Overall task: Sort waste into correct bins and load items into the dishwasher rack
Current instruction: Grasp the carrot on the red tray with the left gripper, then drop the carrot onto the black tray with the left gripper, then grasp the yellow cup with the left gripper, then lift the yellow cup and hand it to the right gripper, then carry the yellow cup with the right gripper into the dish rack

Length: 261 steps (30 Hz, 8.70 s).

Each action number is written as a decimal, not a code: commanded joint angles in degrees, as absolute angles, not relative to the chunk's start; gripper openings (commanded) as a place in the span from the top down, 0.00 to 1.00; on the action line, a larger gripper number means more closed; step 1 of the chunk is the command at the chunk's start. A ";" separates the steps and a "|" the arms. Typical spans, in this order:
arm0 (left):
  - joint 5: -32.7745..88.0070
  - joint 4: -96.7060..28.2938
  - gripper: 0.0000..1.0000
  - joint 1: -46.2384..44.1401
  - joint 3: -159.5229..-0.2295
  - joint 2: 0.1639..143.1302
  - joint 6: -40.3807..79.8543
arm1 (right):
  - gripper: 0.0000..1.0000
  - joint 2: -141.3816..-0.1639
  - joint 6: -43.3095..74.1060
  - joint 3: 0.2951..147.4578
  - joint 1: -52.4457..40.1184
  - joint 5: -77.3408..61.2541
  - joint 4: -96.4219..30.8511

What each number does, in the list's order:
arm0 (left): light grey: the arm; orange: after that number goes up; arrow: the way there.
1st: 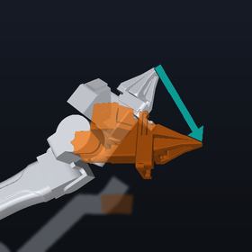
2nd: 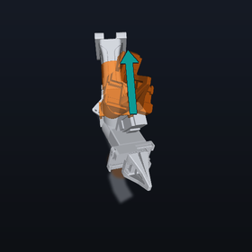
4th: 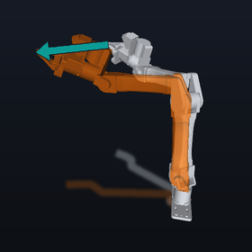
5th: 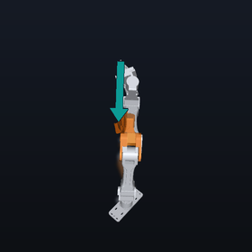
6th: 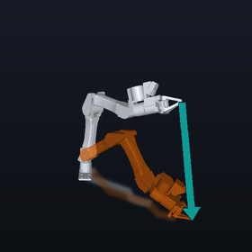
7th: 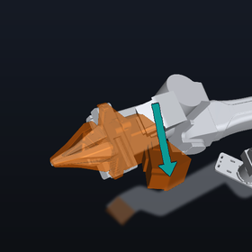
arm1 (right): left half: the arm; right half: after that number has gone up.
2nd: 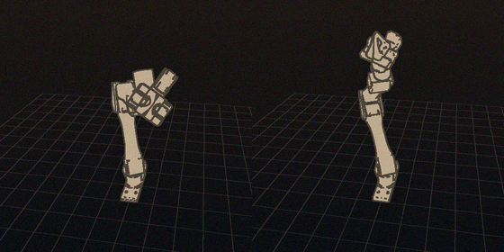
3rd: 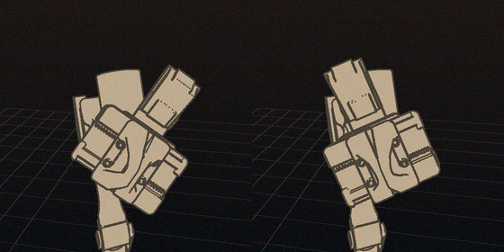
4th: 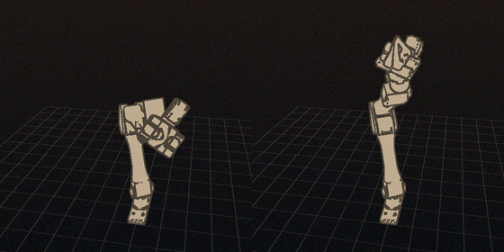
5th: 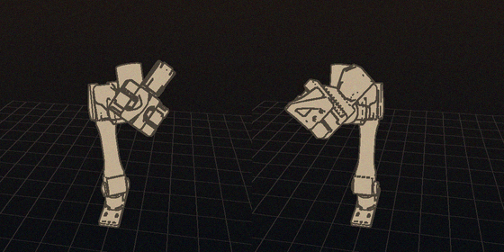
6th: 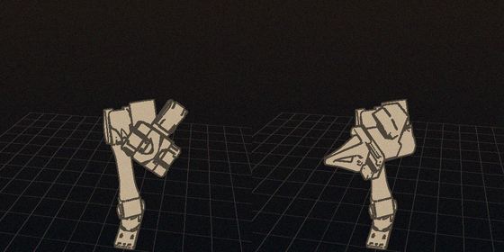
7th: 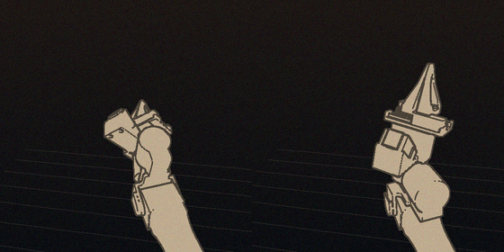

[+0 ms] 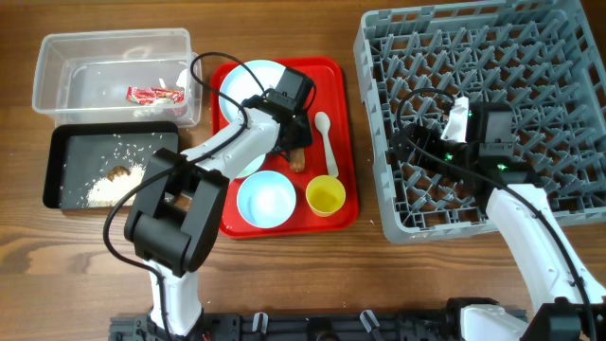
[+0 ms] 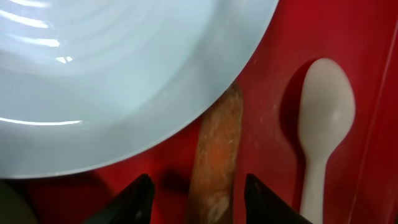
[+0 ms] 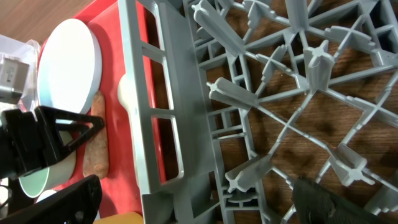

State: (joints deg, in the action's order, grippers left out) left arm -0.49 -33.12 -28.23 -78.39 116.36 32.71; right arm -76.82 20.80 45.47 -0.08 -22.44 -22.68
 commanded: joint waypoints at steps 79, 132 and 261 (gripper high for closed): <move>-4.78 -37.21 0.39 24.47 -63.86 84.62 32.84 | 0.00 -77.43 21.19 46.37 -0.38 -21.85 -23.16; 13.34 -51.46 0.50 -33.63 -70.70 104.29 2.39 | 0.00 -70.39 13.61 53.25 -7.49 -26.72 -27.33; -16.12 -39.20 0.00 20.51 -76.95 96.53 8.16 | 0.53 -93.62 11.73 79.22 1.17 -2.35 -75.24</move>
